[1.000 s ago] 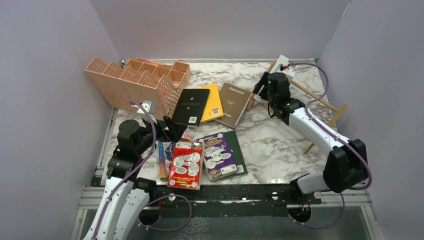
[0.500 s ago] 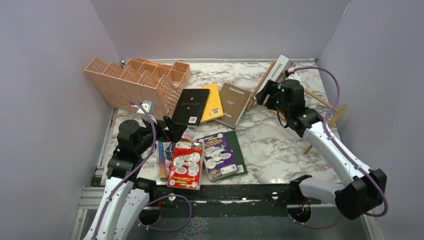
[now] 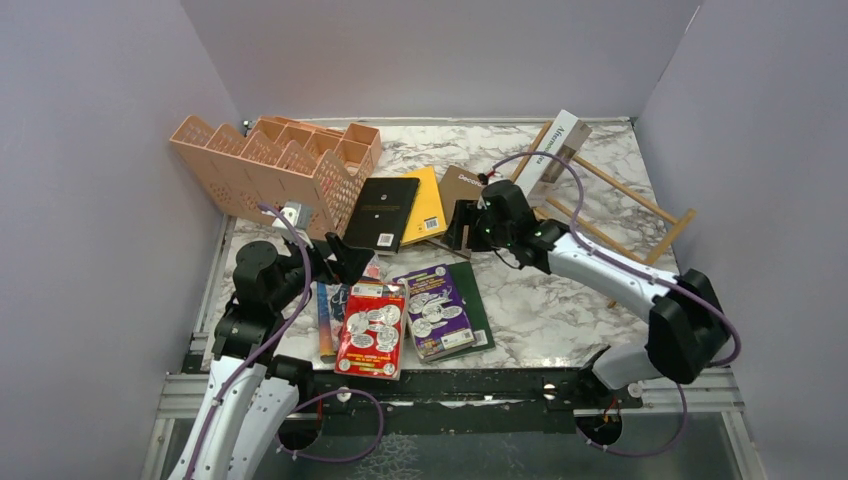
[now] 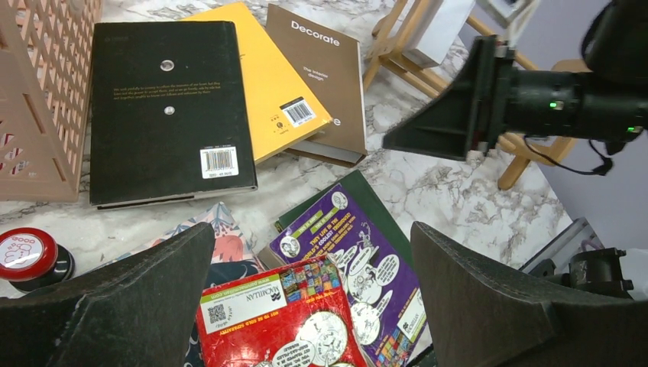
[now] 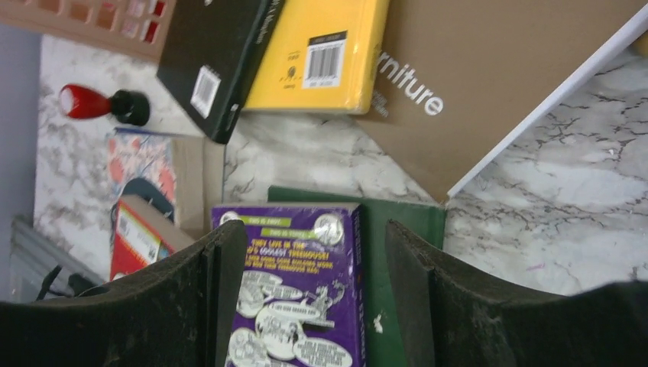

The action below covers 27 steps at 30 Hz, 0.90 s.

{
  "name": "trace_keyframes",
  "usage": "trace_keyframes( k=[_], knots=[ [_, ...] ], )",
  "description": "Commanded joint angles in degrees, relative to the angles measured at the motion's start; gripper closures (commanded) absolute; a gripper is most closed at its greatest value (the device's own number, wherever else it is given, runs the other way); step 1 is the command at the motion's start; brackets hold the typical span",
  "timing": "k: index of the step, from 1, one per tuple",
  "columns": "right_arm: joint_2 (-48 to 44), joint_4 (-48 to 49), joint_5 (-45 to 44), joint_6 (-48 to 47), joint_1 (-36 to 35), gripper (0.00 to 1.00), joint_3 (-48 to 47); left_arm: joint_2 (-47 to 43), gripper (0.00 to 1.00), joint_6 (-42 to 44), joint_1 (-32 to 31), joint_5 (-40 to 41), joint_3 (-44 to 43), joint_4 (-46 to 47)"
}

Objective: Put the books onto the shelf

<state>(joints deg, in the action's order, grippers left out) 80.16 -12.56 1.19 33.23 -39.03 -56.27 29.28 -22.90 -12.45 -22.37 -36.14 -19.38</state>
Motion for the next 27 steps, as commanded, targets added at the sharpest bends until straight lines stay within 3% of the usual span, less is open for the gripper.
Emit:
trace_keyframes(
  k=[1,15,21,25,27],
  knots=[
    [7.09,4.47,-7.61,5.10,-0.11,0.29,-4.85,-0.54,0.01,0.09,0.19,1.21,0.48,1.03],
    [28.38,4.39,-8.35,3.03,-0.09,0.32,-20.09,-0.62,0.01,0.22,0.18,1.42,0.46,0.74],
    [33.08,3.89,0.26,2.98,-0.09,0.32,-22.63,-0.37,0.01,0.22,0.19,1.63,0.47,0.79],
    [31.91,6.71,5.60,3.78,-0.09,0.40,-21.00,-0.16,0.01,0.30,0.20,1.57,0.33,0.76],
    [28.60,12.92,7.02,5.63,-0.09,0.48,-16.63,-0.82,0.01,0.39,0.18,1.90,0.20,0.66]
  ],
)
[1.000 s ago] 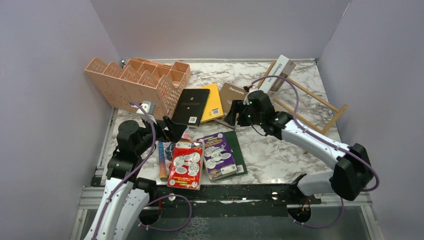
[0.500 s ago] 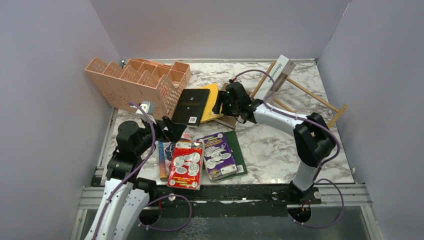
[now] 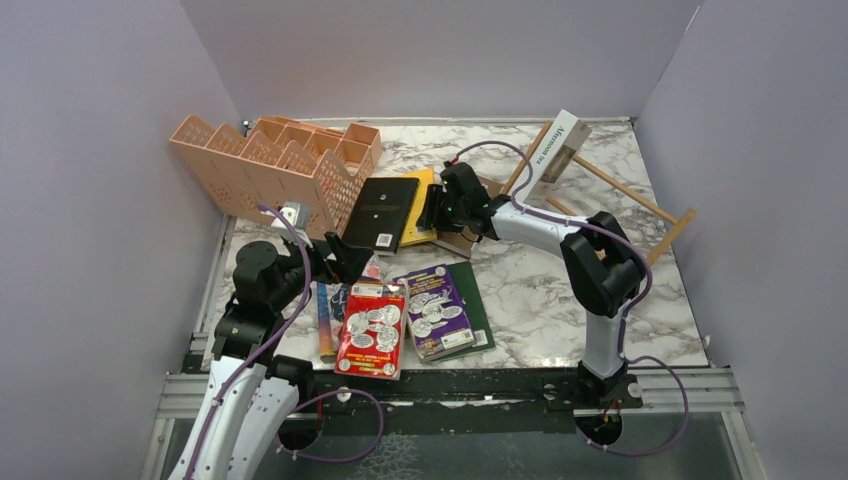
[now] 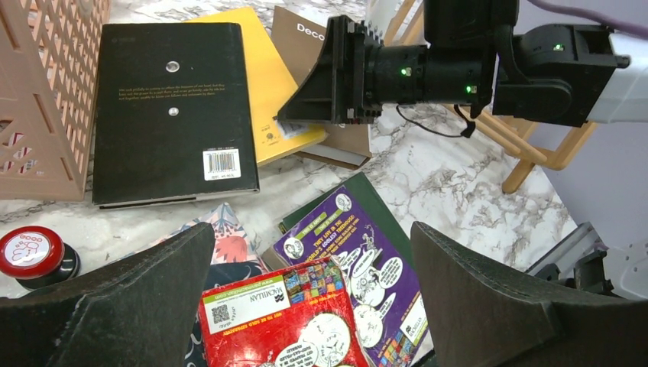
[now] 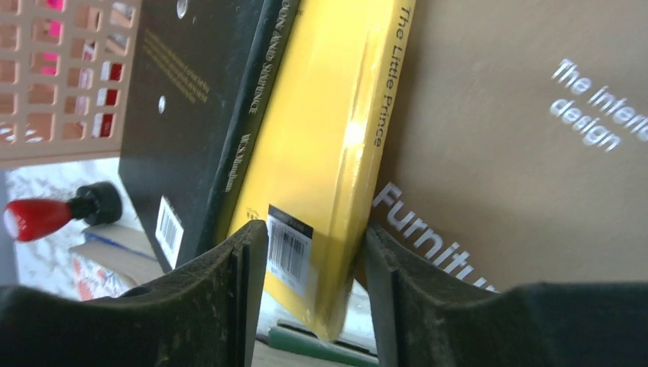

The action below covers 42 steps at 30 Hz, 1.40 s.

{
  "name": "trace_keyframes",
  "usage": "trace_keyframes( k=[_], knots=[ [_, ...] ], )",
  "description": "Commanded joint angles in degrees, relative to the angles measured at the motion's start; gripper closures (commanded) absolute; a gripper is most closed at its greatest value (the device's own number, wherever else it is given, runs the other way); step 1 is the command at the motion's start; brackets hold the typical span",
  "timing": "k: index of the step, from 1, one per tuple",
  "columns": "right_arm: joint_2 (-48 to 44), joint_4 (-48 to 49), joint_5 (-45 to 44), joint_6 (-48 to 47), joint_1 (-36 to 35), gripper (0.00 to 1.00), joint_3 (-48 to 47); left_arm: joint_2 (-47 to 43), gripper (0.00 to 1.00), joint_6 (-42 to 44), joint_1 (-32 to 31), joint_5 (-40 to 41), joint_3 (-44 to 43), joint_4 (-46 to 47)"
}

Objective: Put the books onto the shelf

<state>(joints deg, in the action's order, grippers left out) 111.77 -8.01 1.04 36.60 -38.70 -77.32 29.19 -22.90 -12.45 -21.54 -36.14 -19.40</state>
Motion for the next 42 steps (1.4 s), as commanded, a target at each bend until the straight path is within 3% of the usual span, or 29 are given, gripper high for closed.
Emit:
trace_keyframes(
  k=[1,3,8,10,20,26,33,35,42],
  knots=[
    [-4.81,12.57,7.89,2.85,-0.46,0.52,6.61,-1.23,0.01,0.33,0.22,1.53,0.31,0.73],
    [-7.59,16.83,8.19,4.76,-0.42,0.60,9.38,-2.25,0.01,0.18,0.19,2.57,0.41,0.73],
    [-10.71,18.09,7.84,8.67,-0.35,0.92,10.19,-2.75,0.01,0.03,0.17,3.15,0.46,0.78],
    [-11.46,18.60,7.40,9.88,-0.33,0.99,10.55,-2.28,0.01,0.04,0.21,2.86,0.46,0.76],
    [-16.63,16.94,1.04,11.55,-0.35,0.99,16.43,-1.90,0.01,0.13,0.18,2.51,0.46,0.68],
    [-27.03,12.72,-6.07,9.90,-0.35,0.99,25.76,-1.56,0.01,-0.02,0.14,2.51,0.46,0.75],
    [-36.68,9.23,-5.83,11.03,-0.33,0.99,38.11,-0.43,0.01,-0.04,0.18,2.30,0.46,0.78],
    [-37.89,8.16,-6.00,11.67,-0.35,0.93,40.03,-0.34,0.01,-0.04,0.14,2.29,0.51,0.74],
    [-38.95,10.50,-4.93,14.11,-0.33,0.44,42.49,0.34,0.01,-0.09,0.22,2.03,0.46,0.94]
  ],
)
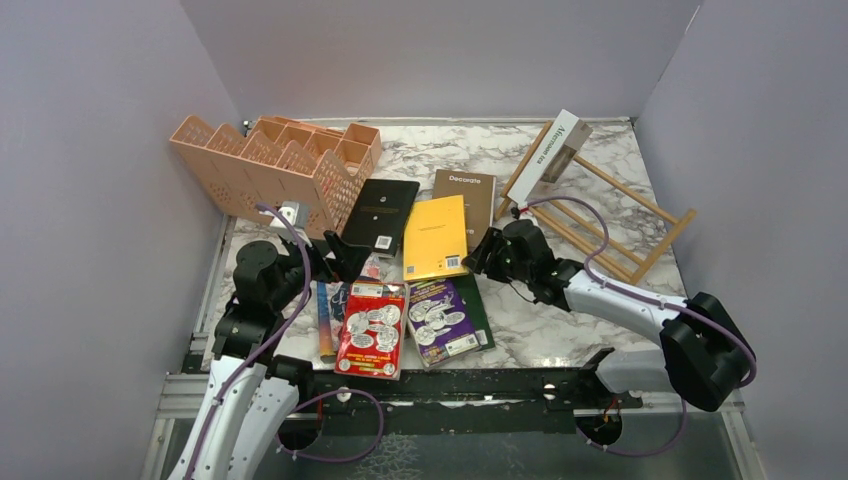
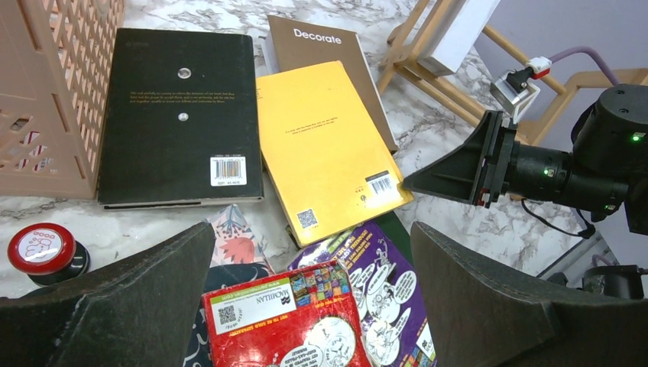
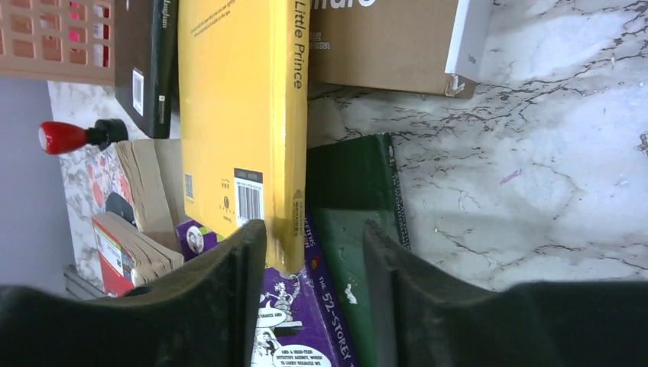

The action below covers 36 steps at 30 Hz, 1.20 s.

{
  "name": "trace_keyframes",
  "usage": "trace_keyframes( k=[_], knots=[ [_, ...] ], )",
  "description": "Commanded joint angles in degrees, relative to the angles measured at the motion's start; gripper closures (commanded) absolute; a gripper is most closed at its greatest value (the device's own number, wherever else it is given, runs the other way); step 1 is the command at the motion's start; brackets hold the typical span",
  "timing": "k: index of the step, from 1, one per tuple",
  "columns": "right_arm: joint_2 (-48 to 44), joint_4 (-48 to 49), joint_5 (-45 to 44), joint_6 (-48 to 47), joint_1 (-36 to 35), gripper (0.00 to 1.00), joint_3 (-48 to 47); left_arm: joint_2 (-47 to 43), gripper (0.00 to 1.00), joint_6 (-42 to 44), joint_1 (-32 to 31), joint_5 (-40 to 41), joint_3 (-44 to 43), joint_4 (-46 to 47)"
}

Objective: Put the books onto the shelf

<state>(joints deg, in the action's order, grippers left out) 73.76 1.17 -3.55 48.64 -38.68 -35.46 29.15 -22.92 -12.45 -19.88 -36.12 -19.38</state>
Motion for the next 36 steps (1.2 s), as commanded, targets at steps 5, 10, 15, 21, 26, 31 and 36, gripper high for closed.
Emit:
trace_keyframes(
  k=[5,10,15,21,26,31,36],
  knots=[
    [3.16,6.44,1.93,4.88,-0.27,0.36,0.39,0.42,0.01,-0.07,0.14,0.37,0.46,0.93],
    [9.01,12.71,7.51,7.21,-0.17,0.37,-1.29,0.38,0.01,-0.10,0.17,0.30,0.51,0.94],
    [12.64,23.30,11.58,10.29,-0.17,0.46,-0.21,0.71,0.01,-0.13,0.19,0.20,0.52,0.92],
    [14.25,32.54,13.68,11.99,-0.17,0.57,1.82,1.49,0.01,-0.24,0.17,-0.54,0.47,1.01],
    [16.35,31.86,13.04,12.04,-0.13,0.57,0.50,2.35,0.01,-0.20,0.21,-1.54,0.52,1.23],
    [19.54,31.44,13.34,11.91,-0.14,0.56,-1.52,3.05,0.01,-0.29,0.18,-1.80,0.51,1.36],
    [17.72,30.24,12.56,10.30,-0.08,0.84,-2.80,4.08,0.01,1.34,0.16,-5.39,0.02,1.52]
  ],
)
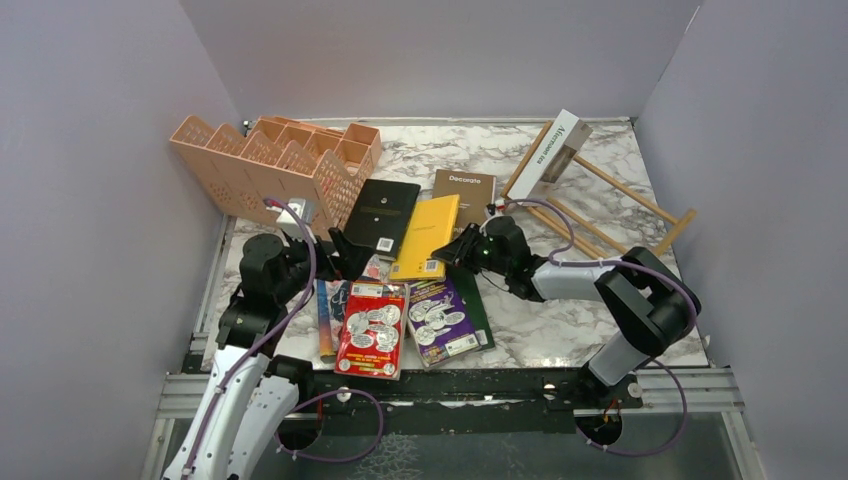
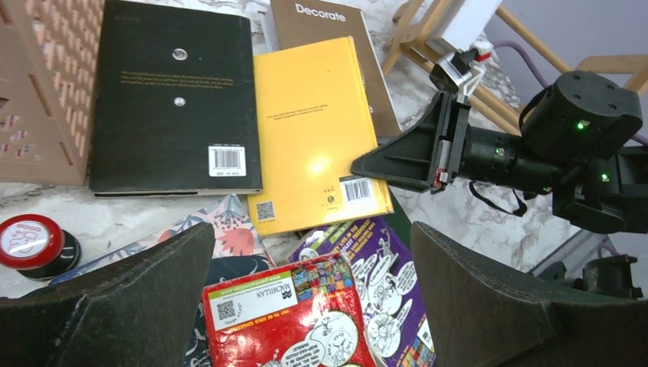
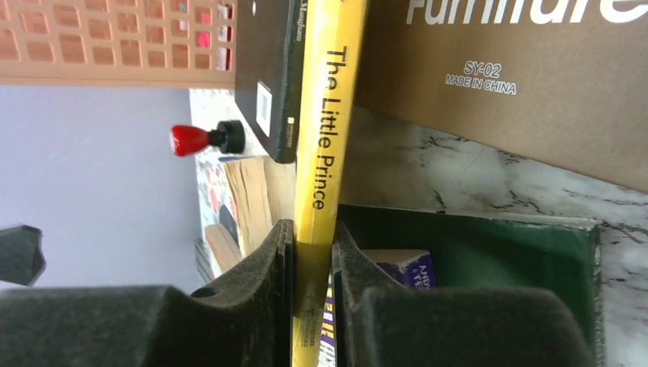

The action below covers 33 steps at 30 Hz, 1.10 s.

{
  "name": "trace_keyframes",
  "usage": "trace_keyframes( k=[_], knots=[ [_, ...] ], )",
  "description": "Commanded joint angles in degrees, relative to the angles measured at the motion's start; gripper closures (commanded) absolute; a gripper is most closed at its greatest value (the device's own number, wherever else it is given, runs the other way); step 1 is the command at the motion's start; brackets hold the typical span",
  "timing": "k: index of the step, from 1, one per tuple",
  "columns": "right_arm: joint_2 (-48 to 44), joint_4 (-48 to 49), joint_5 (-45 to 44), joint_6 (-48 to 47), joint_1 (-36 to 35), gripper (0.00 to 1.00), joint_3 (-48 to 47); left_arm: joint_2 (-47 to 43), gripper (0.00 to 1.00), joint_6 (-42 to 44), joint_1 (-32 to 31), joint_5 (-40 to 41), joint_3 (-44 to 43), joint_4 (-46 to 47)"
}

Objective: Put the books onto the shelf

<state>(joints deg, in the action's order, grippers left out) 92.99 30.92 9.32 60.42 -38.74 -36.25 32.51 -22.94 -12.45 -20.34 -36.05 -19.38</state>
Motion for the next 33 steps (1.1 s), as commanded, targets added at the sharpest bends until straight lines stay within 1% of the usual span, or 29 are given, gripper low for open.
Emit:
trace_keyframes(
  k=[1,2,3,8,12,14,15,20,22,24,27,29,30,33],
  knots=[
    [-2.86,-0.89,-1.15,-2.27,-0.05,0.91,-2.44,1.29,0.01,1.89,0.20,-6.38,-0.41,1.53],
    [-4.35,-2.38,-1.94,-3.22,-0.02,0.97,-2.86,1.93,0.01,2.13,0.19,-7.40,-0.80,1.47],
    [-5.90,-4.00,-2.96,-4.02,-0.08,0.99,-3.39,2.71,0.01,2.14,0.23,-8.15,-1.29,1.20],
    [-16.01,-10.77,-8.86,-8.25,-0.04,0.99,-3.59,5.74,0.01,-0.21,0.20,-9.25,-6.34,-1.70],
    [-26.45,-14.53,-10.88,-9.23,-0.02,0.99,-1.85,5.60,0.01,-3.22,0.22,-12.71,-9.34,0.28],
    [-31.07,-14.93,-9.80,-8.52,-0.07,0.99,-0.60,5.24,0.01,-4.29,0.19,-13.47,-9.58,2.89],
    [-33.33,-14.93,-7.67,-8.07,-0.04,0.99,0.12,5.59,0.01,-5.48,0.18,-13.77,-9.59,3.89],
    [-43.66,-13.43,-2.14,-4.99,-0.03,0.99,3.02,10.52,0.01,-12.35,-0.11,-19.68,-9.09,9.87],
    [-46.73,-11.91,0.07,-3.31,-0.03,0.99,3.77,11.59,0.01,-14.90,-1.06,-20.26,-8.15,12.95],
    [-48.51,-11.86,1.76,-1.82,-0.06,0.99,3.66,11.81,0.01,-17.48,-2.80,-20.31,-7.18,16.84],
    [-49.28,-13.08,5.02,-0.04,-0.06,1.00,2.45,12.17,0.01,-23.30,-6.26,-21.34,-5.00,26.89],
    [-49.41,-12.60,7.17,1.14,-0.05,0.99,1.87,13.40,0.01,-26.12,-8.55,-22.13,-3.62,31.47],
    [-49.62,-12.17,7.88,1.75,-0.02,0.99,1.85,14.29,0.01,-26.11,-9.75,-22.13,-3.62,31.86],
    [-50.63,-11.14,9.57,3.47,-0.08,0.99,1.98,16.03,0.01,-25.61,-10.23,-21.10,-4.44,30.59]
  ],
)
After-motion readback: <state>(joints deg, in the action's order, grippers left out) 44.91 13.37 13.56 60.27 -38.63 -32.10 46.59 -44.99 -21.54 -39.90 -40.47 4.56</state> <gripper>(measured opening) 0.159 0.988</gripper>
